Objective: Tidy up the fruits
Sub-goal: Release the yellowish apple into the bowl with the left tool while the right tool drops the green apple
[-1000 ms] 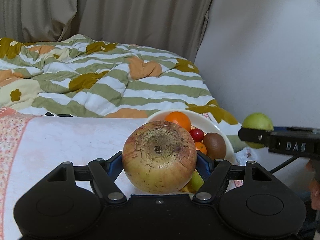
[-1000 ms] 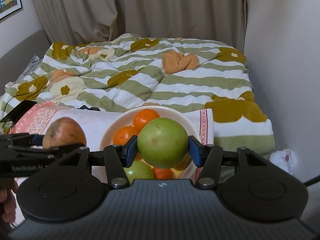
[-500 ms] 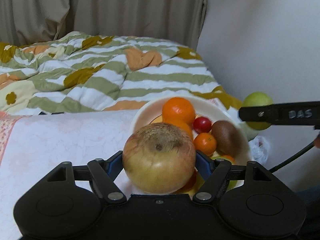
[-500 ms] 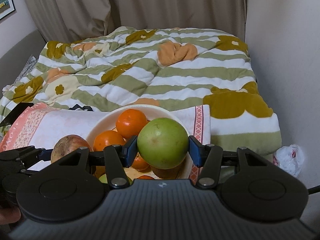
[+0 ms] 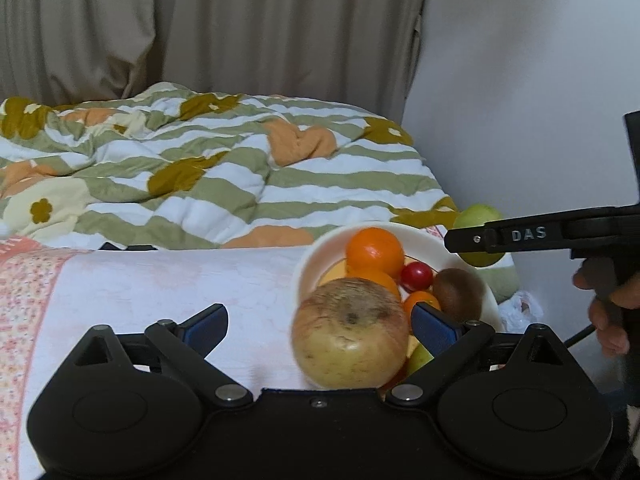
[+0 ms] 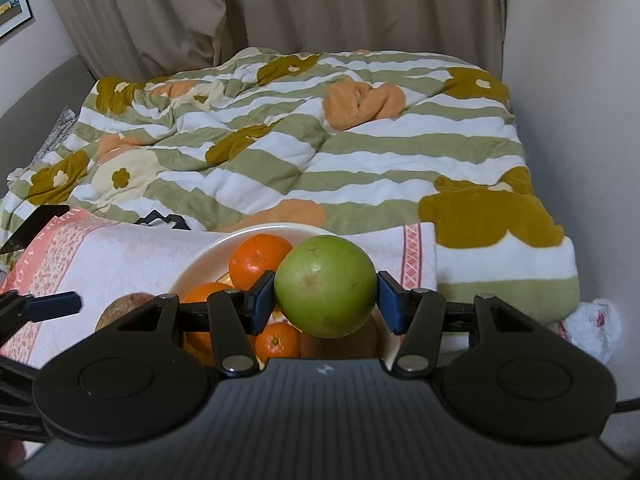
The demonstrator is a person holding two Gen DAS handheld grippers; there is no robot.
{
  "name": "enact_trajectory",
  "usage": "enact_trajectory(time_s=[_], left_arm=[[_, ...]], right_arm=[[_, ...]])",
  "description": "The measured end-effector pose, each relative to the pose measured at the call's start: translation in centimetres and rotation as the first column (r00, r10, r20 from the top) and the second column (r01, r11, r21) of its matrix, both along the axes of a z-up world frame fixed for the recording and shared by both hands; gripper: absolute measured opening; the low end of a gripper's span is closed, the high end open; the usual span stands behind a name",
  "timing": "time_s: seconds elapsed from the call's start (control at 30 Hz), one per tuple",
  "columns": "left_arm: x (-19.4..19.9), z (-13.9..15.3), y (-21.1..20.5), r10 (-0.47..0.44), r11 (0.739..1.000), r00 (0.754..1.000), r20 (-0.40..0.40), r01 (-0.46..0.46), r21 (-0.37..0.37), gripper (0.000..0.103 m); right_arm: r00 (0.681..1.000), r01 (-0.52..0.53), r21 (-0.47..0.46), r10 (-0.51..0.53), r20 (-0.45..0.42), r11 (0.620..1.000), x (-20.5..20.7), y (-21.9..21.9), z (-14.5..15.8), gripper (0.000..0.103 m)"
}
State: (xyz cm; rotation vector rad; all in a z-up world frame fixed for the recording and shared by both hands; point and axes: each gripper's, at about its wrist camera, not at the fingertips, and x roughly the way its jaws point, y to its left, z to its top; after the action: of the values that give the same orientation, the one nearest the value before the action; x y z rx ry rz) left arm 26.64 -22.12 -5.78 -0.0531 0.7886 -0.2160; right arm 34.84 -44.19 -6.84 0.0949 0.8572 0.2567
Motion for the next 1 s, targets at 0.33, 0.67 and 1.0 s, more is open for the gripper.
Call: enact_trajectory(time_s=[0.33, 0.67, 1.0], left_arm=[[-0.8, 0.4, 2.2, 0.100, 0.994, 0.995, 0.005, -0.100, 0.033, 0.100], [-2.4, 1.0, 3.9, 0.172, 0.984, 0.985, -0.006, -0.172, 0.038, 0.100], [-5.2, 3.8, 6.3, 0.172, 0.984, 0.983, 0.060, -0.174, 0.029, 0.100]], right_arm=[[0.998, -0.068, -0.008, 0.068, 0.009, 0.998, 3.4, 0.6, -3.5, 0.069], [0.996, -0.057, 0.031, 0.055, 0.074, 0.998, 2.8, 0.2, -2.7, 0.103], [0.991, 0.011, 0.026, -0.014, 0.130, 1.000, -0.7, 0.5, 1.8, 0.103]])
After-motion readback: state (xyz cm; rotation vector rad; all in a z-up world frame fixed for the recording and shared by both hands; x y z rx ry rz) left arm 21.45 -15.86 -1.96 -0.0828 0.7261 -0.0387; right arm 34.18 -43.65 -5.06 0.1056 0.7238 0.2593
